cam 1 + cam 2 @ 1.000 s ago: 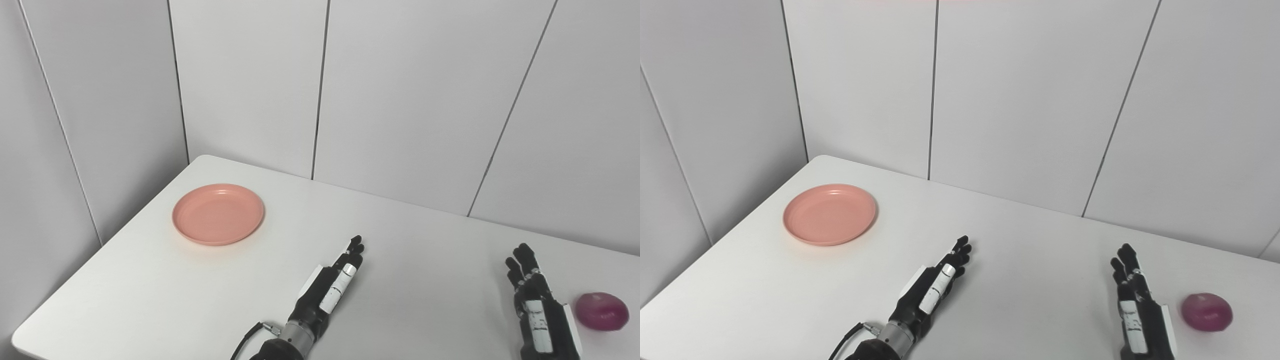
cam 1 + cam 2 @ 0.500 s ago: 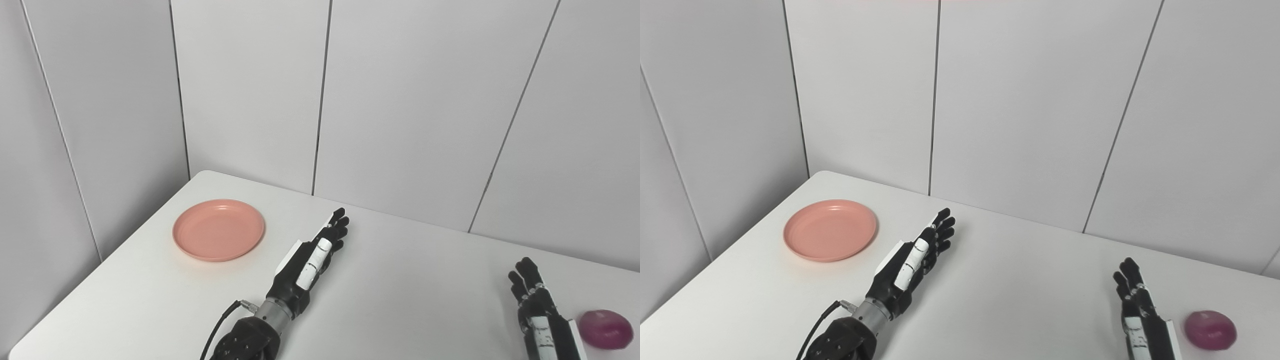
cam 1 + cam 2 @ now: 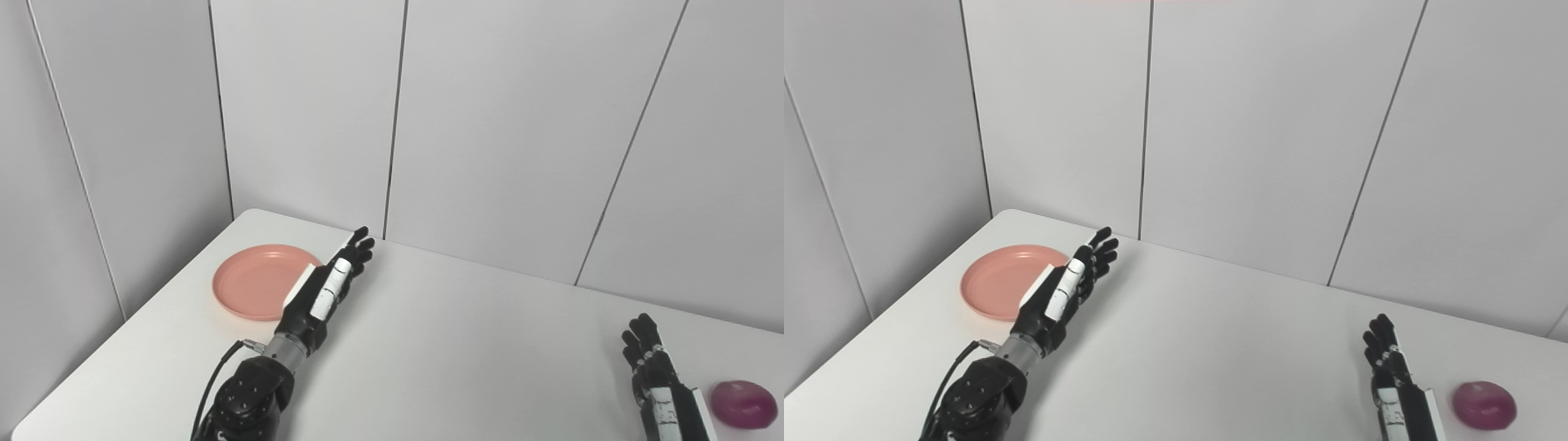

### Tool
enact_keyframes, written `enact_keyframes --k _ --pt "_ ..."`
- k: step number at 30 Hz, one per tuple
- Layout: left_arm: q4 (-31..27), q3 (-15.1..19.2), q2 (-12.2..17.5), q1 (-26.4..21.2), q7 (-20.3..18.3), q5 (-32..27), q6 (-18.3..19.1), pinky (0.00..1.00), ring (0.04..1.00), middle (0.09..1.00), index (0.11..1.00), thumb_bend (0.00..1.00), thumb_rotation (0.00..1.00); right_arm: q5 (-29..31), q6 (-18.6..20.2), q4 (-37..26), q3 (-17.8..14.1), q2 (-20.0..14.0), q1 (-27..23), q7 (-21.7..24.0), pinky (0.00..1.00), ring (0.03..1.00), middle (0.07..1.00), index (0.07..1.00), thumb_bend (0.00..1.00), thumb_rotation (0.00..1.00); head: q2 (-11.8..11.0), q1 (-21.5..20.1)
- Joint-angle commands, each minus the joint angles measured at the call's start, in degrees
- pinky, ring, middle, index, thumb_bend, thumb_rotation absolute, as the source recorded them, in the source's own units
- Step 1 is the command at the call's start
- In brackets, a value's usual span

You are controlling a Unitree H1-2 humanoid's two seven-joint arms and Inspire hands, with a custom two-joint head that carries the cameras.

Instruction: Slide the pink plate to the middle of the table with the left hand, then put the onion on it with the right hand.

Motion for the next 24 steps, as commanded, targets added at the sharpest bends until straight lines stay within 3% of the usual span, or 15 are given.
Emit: enact_keyframes --k 1,14,17,24 --pt "-0.2 1.5 1.7 -3.9 0.4 -1.3 -2.2 0.98 0.965 0.962 0.944 0.68 1.00 0.4 -1.8 5.9 -0.4 -0.2 5.5 0.5 1.00 0.982 0.976 0.982 0.72 0.87 0.0 0.2" --pt "10.1 7.4 8.0 -11.5 2.1 -3.3 -2.7 0.88 0.886 0.879 0.855 0.69 1.00 0.9 -2.3 7.2 -0.6 -0.7 4.9 0.8 1.00 0.970 0.969 0.976 0.69 0.88 -0.5 1.9" --pt "14.4 7.9 10.6 -13.4 0.7 -3.5 -4.5 0.90 0.890 0.871 0.843 0.70 1.00 0.7 -2.0 7.3 -0.5 -0.9 4.9 0.6 1.00 0.972 0.972 0.980 0.69 0.89 -0.5 1.9" --pt "23.1 8.5 13.9 -17.1 2.6 -1.9 -7.5 0.85 0.847 0.831 0.811 0.67 1.00 1.5 -1.9 7.1 -0.6 -1.0 5.1 1.1 1.00 0.971 0.973 0.978 0.70 0.89 -0.4 2.2"
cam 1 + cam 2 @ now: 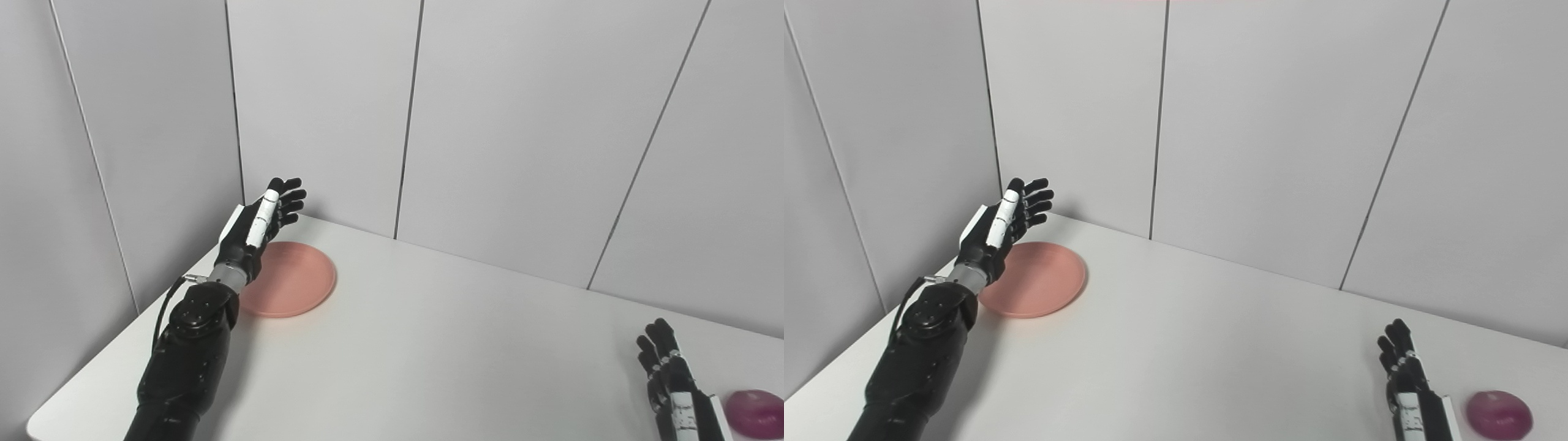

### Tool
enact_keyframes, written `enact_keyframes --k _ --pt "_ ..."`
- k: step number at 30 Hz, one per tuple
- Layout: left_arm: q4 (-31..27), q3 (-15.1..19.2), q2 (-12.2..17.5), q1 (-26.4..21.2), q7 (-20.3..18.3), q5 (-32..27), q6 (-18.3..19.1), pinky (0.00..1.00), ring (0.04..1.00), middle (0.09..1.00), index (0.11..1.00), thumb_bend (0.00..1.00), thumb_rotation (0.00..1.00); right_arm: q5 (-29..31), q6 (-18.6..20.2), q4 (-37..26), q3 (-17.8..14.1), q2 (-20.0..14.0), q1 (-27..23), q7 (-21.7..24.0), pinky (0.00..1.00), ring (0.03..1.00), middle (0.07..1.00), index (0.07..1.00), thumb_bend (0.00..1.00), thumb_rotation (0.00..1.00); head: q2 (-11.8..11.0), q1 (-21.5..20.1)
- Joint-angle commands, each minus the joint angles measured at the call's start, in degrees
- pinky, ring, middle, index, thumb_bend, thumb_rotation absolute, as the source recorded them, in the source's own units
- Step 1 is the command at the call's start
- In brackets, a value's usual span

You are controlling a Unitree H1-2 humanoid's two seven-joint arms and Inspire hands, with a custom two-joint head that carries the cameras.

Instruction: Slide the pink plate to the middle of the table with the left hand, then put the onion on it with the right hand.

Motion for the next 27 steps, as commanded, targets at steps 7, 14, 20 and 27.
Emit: enact_keyframes --k 7,14,20,27 --pt "9.8 -0.4 6.2 -7.5 -0.6 1.5 -7.0 0.80 0.830 0.826 0.813 0.68 1.00 -0.1 -1.6 5.8 -0.3 -0.3 5.8 0.6 1.00 0.971 0.973 0.981 0.70 0.90 0.1 0.1" --pt "18.3 -0.7 9.0 -10.7 -0.6 2.2 -11.3 0.79 0.805 0.795 0.779 0.64 1.00 0.1 -1.7 6.1 -0.3 -0.3 5.7 0.7 1.00 0.970 0.971 0.980 0.70 0.89 0.0 0.0" --pt "24.3 -2.1 11.3 -12.9 1.3 5.0 -13.6 0.77 0.783 0.773 0.764 0.60 1.00 0.0 -2.3 6.6 -0.3 -0.4 5.6 0.8 1.00 0.964 0.967 0.977 0.71 0.89 0.0 0.1" --pt "30.5 -2.5 12.5 -14.7 1.6 5.4 -15.2 0.77 0.792 0.779 0.768 0.61 1.00 0.2 -2.0 6.0 -0.2 -0.3 5.9 0.8 1.00 0.963 0.963 0.973 0.70 0.88 0.1 -0.2"
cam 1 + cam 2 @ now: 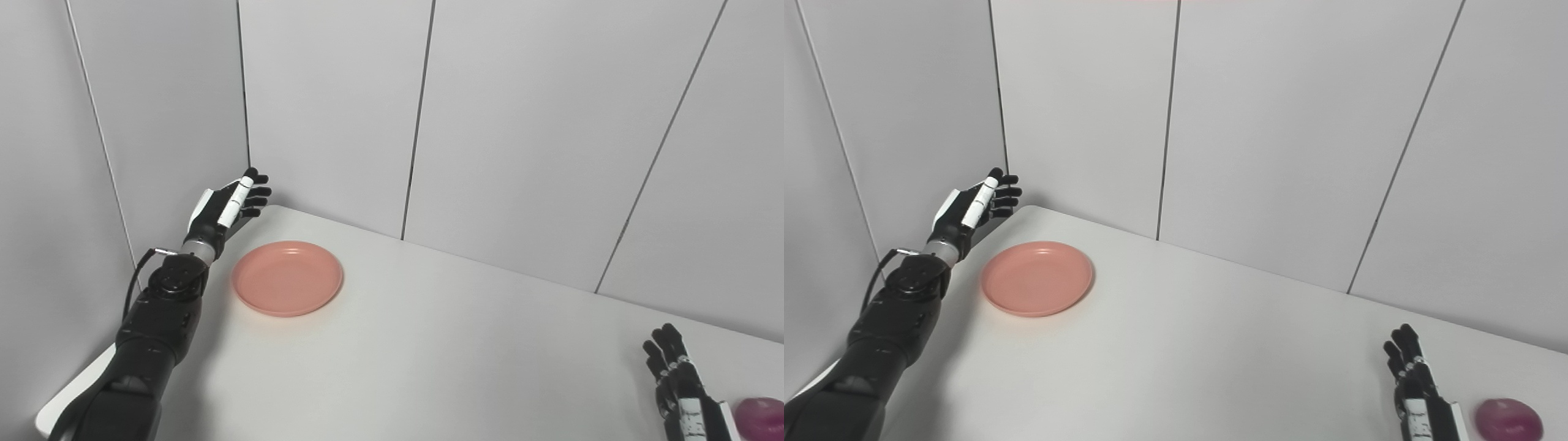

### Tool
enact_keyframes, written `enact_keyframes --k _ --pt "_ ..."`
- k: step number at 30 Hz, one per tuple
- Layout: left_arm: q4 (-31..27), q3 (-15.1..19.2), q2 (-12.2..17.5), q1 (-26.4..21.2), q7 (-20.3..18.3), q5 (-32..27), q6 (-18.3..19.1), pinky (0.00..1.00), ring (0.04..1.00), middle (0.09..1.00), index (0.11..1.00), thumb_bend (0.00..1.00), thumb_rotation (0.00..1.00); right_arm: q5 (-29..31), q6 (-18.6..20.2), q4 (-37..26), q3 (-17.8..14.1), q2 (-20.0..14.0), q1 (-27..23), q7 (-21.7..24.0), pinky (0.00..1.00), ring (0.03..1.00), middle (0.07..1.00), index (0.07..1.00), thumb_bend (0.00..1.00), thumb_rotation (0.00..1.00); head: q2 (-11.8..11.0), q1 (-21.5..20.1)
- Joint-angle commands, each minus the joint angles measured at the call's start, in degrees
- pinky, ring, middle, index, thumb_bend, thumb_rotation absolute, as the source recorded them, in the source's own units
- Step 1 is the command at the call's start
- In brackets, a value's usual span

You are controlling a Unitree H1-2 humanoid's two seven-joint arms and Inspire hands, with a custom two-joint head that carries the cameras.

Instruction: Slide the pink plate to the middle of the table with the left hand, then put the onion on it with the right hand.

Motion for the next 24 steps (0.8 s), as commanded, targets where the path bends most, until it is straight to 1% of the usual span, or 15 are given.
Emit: enact_keyframes --k 1,5,8,13,16,21,23,24 --pt "1.1 -0.1 2.2 -4.6 0.6 0.2 -3.4 0.77 0.791 0.779 0.768 0.60 1.00 0.1 -1.9 5.8 -0.2 0.0 6.0 0.8 1.00 0.962 0.962 0.972 0.70 0.88 0.2 -0.1" --pt "5.2 -0.6 2.5 -5.6 0.6 0.3 -4.4 0.77 0.793 0.779 0.767 0.56 1.00 0.1 -1.9 5.6 -0.2 0.0 6.2 0.8 1.00 0.960 0.960 0.968 0.71 0.88 0.3 -0.1" --pt "7.7 -1.1 2.6 -6.3 0.9 0.6 -4.9 0.78 0.796 0.780 0.766 0.59 1.00 0.4 -1.6 5.3 -0.2 0.0 6.3 1.0 1.00 0.962 0.960 0.968 0.72 0.87 0.3 -0.1" --pt "11.6 -1.9 2.9 -7.3 0.6 0.6 -5.9 0.79 0.804 0.787 0.773 0.59 1.00 0.0 -1.8 5.3 0.0 -0.1 6.4 0.8 1.00 0.963 0.962 0.971 0.72 0.88 0.4 -0.3" --pt "13.4 -1.9 2.7 -7.7 0.9 0.3 -6.3 0.82 0.822 0.802 0.794 0.60 1.00 -0.1 -1.6 5.1 0.0 -0.1 6.5 0.7 1.00 0.965 0.962 0.972 0.73 0.88 0.5 -0.4" --pt "15.8 -2.2 2.1 -7.7 1.0 0.3 -8.3 0.83 0.835 0.823 0.816 0.60 1.00 0.0 -1.8 4.9 -0.1 -0.1 6.7 0.7 1.00 0.955 0.952 0.965 0.73 0.87 0.7 -0.3" --pt "16.5 -1.8 1.8 -7.6 0.6 -0.4 -8.6 0.84 0.848 0.836 0.830 0.60 1.00 -0.4 -2.4 5.1 -0.1 -0.1 6.7 0.5 1.00 0.952 0.952 0.967 0.72 0.88 0.7 -0.3" --pt "16.8 -1.4 1.4 -7.7 0.2 -1.0 -8.7 0.85 0.850 0.838 0.832 0.60 1.00 -0.5 -2.1 4.9 0.0 -0.2 6.8 0.6 1.00 0.952 0.952 0.967 0.72 0.88 0.9 -0.4"
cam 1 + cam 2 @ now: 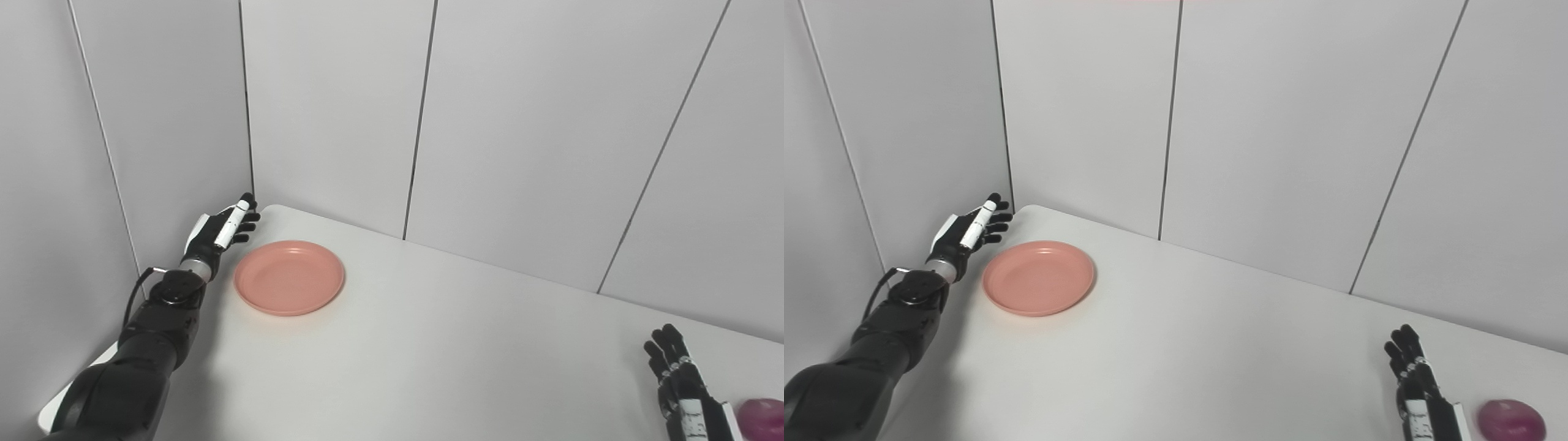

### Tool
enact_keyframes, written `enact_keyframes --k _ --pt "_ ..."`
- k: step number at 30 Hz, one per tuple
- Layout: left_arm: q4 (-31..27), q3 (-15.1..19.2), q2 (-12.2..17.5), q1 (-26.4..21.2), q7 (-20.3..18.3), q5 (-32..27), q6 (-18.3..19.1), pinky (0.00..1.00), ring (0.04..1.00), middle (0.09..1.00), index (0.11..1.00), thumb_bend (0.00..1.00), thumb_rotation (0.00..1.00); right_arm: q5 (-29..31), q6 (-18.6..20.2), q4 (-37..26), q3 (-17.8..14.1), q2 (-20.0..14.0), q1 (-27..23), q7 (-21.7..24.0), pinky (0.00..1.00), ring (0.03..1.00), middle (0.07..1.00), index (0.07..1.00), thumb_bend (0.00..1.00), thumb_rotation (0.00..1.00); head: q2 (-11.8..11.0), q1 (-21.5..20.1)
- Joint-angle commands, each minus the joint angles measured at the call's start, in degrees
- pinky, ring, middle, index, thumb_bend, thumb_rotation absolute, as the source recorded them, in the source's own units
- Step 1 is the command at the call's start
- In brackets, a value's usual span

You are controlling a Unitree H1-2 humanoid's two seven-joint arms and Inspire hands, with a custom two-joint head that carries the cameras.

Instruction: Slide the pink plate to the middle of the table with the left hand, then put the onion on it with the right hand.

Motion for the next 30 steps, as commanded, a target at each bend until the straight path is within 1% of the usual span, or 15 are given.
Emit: enact_keyframes --k 1,4,7,11,13,14,15,18,21,24,30 --pt "-0.3 0.8 0.7 -3.9 -0.3 -1.5 -2.6 0.83 0.849 0.842 0.835 0.59 1.00 -0.3 -1.6 4.8 0.0 -0.2 6.8 0.7 1.00 0.960 0.958 0.973 0.73 0.88 0.2 0.0" --pt "1.2 0.8 0.3 -4.0 -0.6 -1.8 -3.2 0.84 0.851 0.848 0.837 0.60 1.00 0.4 -1.0 4.5 -0.2 0.0 6.9 0.8 1.00 0.957 0.954 0.968 0.73 0.87 0.2 0.0" --pt "2.5 0.8 -0.3 -3.8 -0.5 -2.1 -4.0 0.85 0.843 0.830 0.811 0.61 1.00 0.3 -1.0 4.6 -0.3 0.0 6.9 0.5 1.00 0.953 0.951 0.965 0.74 0.87 0.2 0.0" --pt "3.8 2.1 -1.3 -3.4 -2.1 -4.2 -5.3 0.85 0.827 0.814 0.789 0.63 1.00 -0.2 -0.8 4.0 -0.2 -0.1 7.0 0.3 1.00 0.955 0.950 0.967 0.75 0.88 0.3 -0.1" --pt "3.8 2.6 -1.8 -3.3 -2.6 -5.2 -5.5 0.81 0.810 0.798 0.780 0.63 1.00 0.0 -0.7 4.1 -0.2 -0.1 7.0 0.4 1.00 0.953 0.950 0.967 0.75 0.88 0.4 0.0" --pt "3.8 2.7 -1.9 -3.2 -2.9 -5.5 -5.7 0.79 0.806 0.795 0.781 0.64 1.00 0.1 -0.7 4.1 -0.3 -0.1 7.0 0.5 1.00 0.951 0.949 0.964 0.75 0.87 0.4 0.0" --pt "3.9 3.0 -2.1 -3.2 -3.7 -6.1 -5.7 0.80 0.810 0.799 0.789 0.66 1.00 0.2 -0.7 4.2 -0.3 -0.1 7.0 0.5 1.00 0.951 0.950 0.965 0.75 0.87 0.4 0.0" --pt "4.3 3.6 -2.6 -3.3 -5.8 -7.6 -5.8 0.80 0.815 0.803 0.799 0.69 1.00 0.3 -0.8 4.3 -0.3 -0.1 7.0 0.6 1.00 0.953 0.952 0.966 0.75 0.87 0.4 0.0" --pt "3.0 4.1 -3.5 -2.8 -6.9 -8.4 -5.2 0.80 0.822 0.813 0.809 0.69 1.00 0.2 -0.9 4.3 -0.3 -0.1 7.0 0.5 1.00 0.952 0.951 0.965 0.75 0.87 0.5 -0.2" --pt "1.9 4.6 -4.3 -2.4 -7.3 -9.2 -4.8 0.81 0.823 0.814 0.809 0.67 1.00 0.2 -1.1 4.4 -0.3 -0.1 6.9 0.5 1.00 0.951 0.950 0.966 0.74 0.87 0.5 -0.3" --pt "0.7 4.8 -5.3 -2.5 -7.2 -9.7 -2.6 0.81 0.822 0.811 0.799 0.65 1.00 0.0 -0.8 4.0 -0.2 -0.1 7.0 0.4 1.00 0.951 0.952 0.967 0.74 0.87 0.6 -0.3"
